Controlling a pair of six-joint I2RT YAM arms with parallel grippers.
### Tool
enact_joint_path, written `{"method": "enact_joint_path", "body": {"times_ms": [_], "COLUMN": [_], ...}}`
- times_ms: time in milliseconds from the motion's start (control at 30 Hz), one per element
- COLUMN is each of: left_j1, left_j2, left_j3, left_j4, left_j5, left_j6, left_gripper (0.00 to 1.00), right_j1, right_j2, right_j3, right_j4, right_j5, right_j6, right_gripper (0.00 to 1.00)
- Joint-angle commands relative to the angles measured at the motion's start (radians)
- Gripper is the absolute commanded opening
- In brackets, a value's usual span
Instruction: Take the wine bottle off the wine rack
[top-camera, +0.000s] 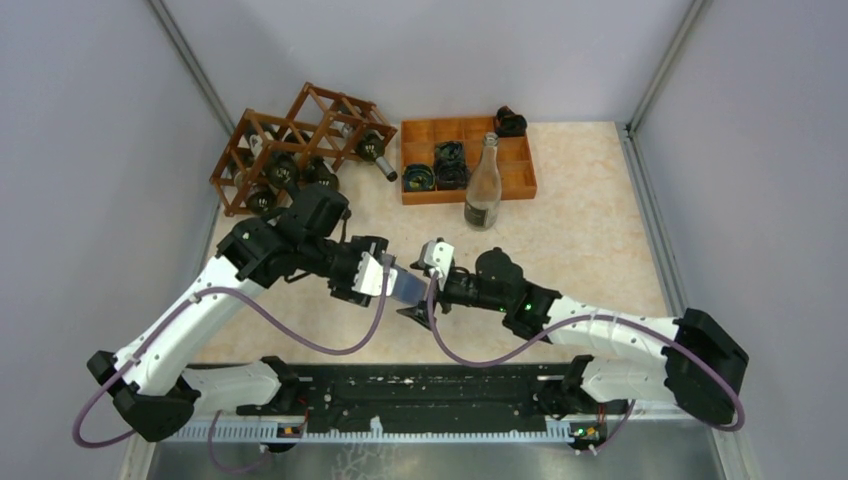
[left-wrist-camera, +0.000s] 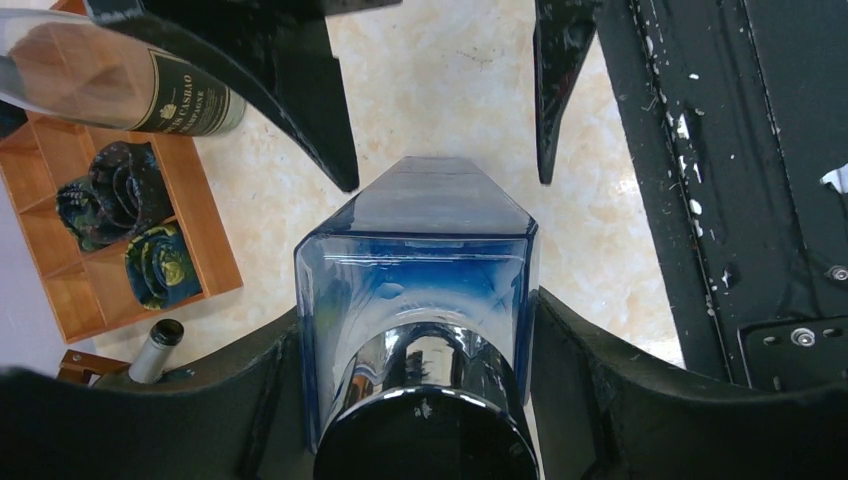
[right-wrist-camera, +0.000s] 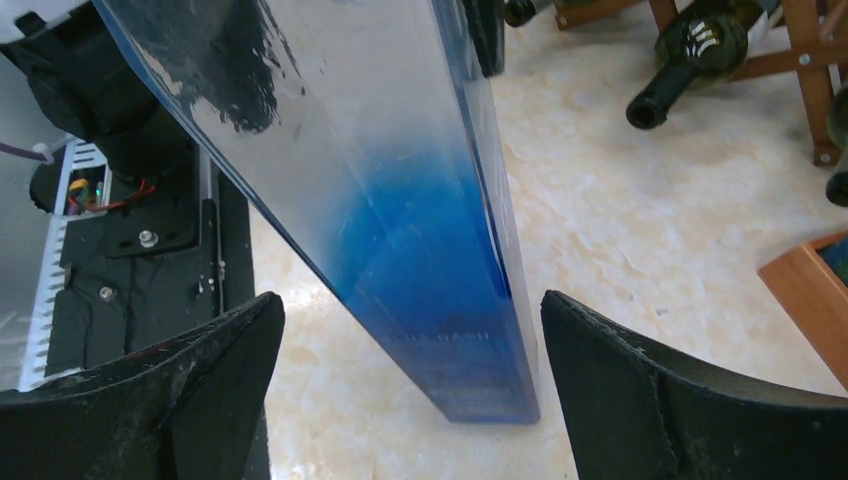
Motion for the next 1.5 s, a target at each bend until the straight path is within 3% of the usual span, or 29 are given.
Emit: {"method": "enact_joint_path", "body": {"times_ms": [0, 400, 500, 600, 633, 667, 733, 767, 800, 1033, 1200, 1467], "left_j1": [-0.004, -0.004, -0.005, -0.005, -0.004, -0.004, -0.004, -0.004, -0.004, -0.004, -0.001, 0.07], "left_j2": [-0.02, -0.014, -0.013, -0.013, -0.017, -0.021, -0.035, -0.046, -0.056, -0.07, -0.08, -0.031], "left_j3": [0.091, 0.151, 0.156, 0.149, 0.145, 0.139, 0.123, 0.109, 0.096, 0.078, 0.065, 0.092], "left_j4": [0.073, 0.041, 0.044, 0.057, 0.07, 0.084, 0.135, 0.162, 0.195, 0.296, 0.314, 0.256], "left_j5": [0.114, 0.173, 0.181, 0.185, 0.183, 0.179, 0.157, 0.147, 0.131, 0.007, -0.074, -0.178], "left_j6": [-0.006, -0.054, -0.07, -0.082, -0.091, -0.101, -0.151, -0.176, -0.203, -0.402, -0.524, -0.638], "left_gripper": [0.0, 0.0, 0.0, 0.01, 0.07, 0.23, 0.72, 0.93, 0.98, 0.99, 0.99, 0.99], "right_j1": [0.02, 0.022, 0.021, 0.021, 0.021, 0.021, 0.021, 0.021, 0.021, 0.003, -0.08, -0.154], "right_j2": [0.04, 0.161, 0.171, 0.176, 0.177, 0.178, 0.175, 0.172, 0.166, 0.166, 0.251, 0.419], "right_j3": [0.078, 0.127, 0.125, 0.134, 0.14, 0.146, 0.147, 0.143, 0.134, 0.102, 0.143, 0.25], "right_j4": [0.137, 0.236, 0.252, 0.247, 0.232, 0.22, 0.212, 0.218, 0.228, 0.284, 0.262, 0.337], "right_j5": [-0.07, -0.13, -0.09, -0.062, -0.055, -0.043, 0.006, 0.047, 0.096, 0.403, 0.625, 0.805], "right_j6": [-0.02, 0.02, 0.026, 0.026, 0.025, 0.024, 0.025, 0.027, 0.03, 0.063, 0.144, 0.134], "right_gripper": [0.99, 0.95, 0.77, 0.41, 0.3, 0.21, 0.01, 0.0, 0.0, 0.0, 0.0, 0.0]}}
